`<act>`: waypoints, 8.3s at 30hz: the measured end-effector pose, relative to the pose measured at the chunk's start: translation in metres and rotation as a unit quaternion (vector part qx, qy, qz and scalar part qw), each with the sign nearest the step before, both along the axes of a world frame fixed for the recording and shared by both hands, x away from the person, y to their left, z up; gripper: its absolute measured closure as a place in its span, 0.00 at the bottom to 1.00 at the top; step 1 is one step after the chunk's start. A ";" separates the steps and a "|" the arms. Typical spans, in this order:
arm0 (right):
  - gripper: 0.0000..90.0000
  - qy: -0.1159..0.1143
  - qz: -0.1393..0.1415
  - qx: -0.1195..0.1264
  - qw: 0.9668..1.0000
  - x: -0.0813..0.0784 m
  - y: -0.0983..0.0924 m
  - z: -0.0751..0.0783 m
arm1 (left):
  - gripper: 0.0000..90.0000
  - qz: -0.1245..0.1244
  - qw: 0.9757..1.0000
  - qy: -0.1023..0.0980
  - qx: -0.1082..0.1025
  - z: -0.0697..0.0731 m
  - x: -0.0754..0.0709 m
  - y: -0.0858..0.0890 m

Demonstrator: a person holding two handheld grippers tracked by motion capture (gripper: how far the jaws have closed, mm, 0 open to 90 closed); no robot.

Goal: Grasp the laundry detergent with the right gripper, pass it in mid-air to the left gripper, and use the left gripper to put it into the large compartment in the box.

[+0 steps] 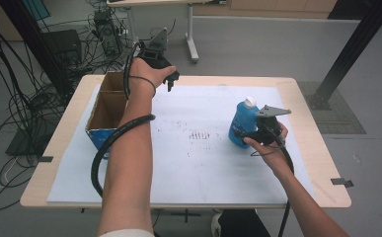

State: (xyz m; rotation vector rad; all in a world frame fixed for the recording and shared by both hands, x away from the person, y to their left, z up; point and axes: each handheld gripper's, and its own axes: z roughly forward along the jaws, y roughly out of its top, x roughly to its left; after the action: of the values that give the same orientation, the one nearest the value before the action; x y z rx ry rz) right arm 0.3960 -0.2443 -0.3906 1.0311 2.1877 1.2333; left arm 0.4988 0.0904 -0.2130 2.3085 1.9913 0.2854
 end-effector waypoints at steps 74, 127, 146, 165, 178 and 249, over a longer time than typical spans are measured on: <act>0.48 0.002 0.011 0.015 1.000 0.009 -0.005 -0.007 | 0.07 0.000 1.000 0.000 0.009 0.004 -0.001 -0.001; 0.49 0.002 0.008 0.017 1.000 0.009 -0.005 -0.007 | 0.07 -0.002 1.000 -0.001 0.012 0.007 -0.001 -0.004; 0.49 0.002 0.007 0.017 1.000 0.009 -0.005 -0.007 | 0.07 -0.001 1.000 -0.003 0.011 0.009 -0.001 -0.005; 0.48 0.003 0.005 0.019 1.000 0.008 -0.005 -0.007 | 0.07 -0.003 1.000 -0.006 0.012 0.012 -0.001 -0.007; 0.48 0.002 0.003 0.018 1.000 0.008 -0.005 -0.007 | 0.07 -0.003 1.000 -0.007 0.011 0.012 -0.002 -0.007; 0.49 0.047 -0.011 0.000 0.999 0.022 0.001 0.049 | 0.06 -0.075 0.997 -0.017 0.005 0.049 -0.011 -0.002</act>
State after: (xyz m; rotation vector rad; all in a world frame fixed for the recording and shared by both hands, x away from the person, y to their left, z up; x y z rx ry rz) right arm 0.4177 -0.2429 -0.3419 1.1317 2.2405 1.1976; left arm 0.4879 0.0880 -0.1643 2.4246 1.7934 0.3219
